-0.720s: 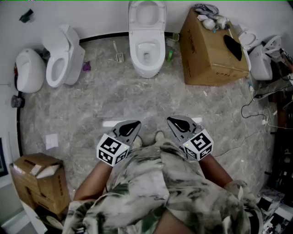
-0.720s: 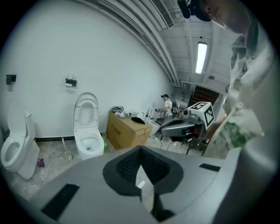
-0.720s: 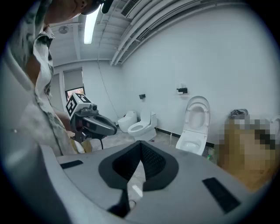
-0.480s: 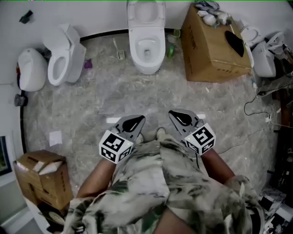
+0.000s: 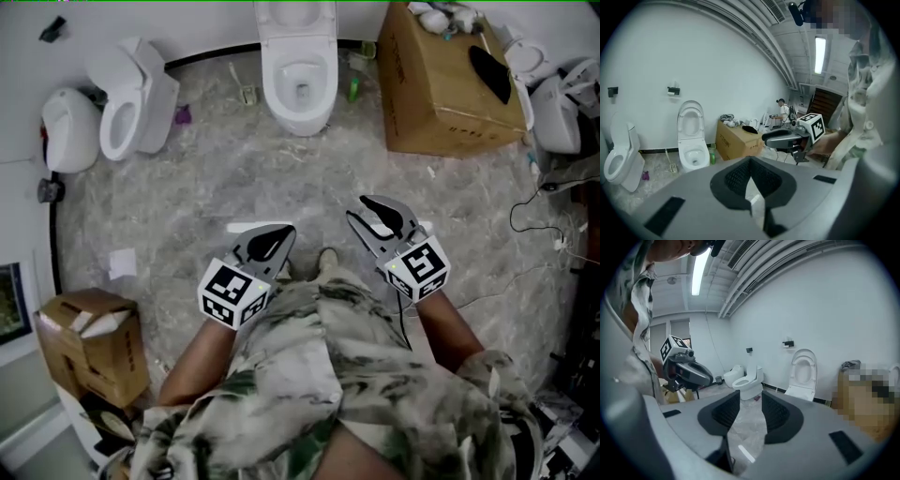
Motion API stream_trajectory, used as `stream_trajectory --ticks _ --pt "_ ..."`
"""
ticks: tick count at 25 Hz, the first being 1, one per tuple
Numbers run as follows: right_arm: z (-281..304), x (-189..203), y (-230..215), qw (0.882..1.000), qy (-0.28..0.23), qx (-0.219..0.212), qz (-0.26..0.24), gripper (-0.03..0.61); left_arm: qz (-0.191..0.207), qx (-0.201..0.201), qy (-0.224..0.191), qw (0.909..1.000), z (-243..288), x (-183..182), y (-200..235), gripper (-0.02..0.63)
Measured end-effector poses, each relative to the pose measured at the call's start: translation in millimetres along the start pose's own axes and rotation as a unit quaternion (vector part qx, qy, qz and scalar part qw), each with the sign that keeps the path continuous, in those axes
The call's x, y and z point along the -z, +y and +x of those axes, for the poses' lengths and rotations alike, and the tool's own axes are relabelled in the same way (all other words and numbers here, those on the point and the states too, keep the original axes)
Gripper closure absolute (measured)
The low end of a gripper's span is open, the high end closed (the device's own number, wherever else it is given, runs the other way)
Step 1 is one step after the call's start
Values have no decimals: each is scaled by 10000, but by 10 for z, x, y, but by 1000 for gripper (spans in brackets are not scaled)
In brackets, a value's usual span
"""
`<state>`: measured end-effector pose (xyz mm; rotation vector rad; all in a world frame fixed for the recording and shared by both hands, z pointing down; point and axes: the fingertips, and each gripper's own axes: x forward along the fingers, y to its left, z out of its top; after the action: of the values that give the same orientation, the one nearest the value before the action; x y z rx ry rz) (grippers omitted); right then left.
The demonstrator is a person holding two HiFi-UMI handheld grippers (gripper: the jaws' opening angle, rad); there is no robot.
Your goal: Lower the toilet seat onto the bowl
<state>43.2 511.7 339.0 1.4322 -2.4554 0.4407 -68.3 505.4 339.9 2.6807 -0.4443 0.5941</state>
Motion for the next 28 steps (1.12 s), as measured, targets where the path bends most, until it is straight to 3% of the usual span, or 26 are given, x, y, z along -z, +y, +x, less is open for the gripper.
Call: stream_trajectory --ticks 3,9,21,28 --pt "11 67 -162 10000 6 85 40 390 -65 -66 -10 10000 68 21 -19 592" --pt "287 -3 -479 9997 35 199 123 399 -185 -35 40 9998 180 -44 314 592" --pt "1696 -741 -1033 9959 269 868 -11 422 -42 588 -154 9981 286 -711 1972 592" --pt "2535 -1141 -1171 9927 316 1154 -143 426 44 804 -109 9967 98 -825 2868 592"
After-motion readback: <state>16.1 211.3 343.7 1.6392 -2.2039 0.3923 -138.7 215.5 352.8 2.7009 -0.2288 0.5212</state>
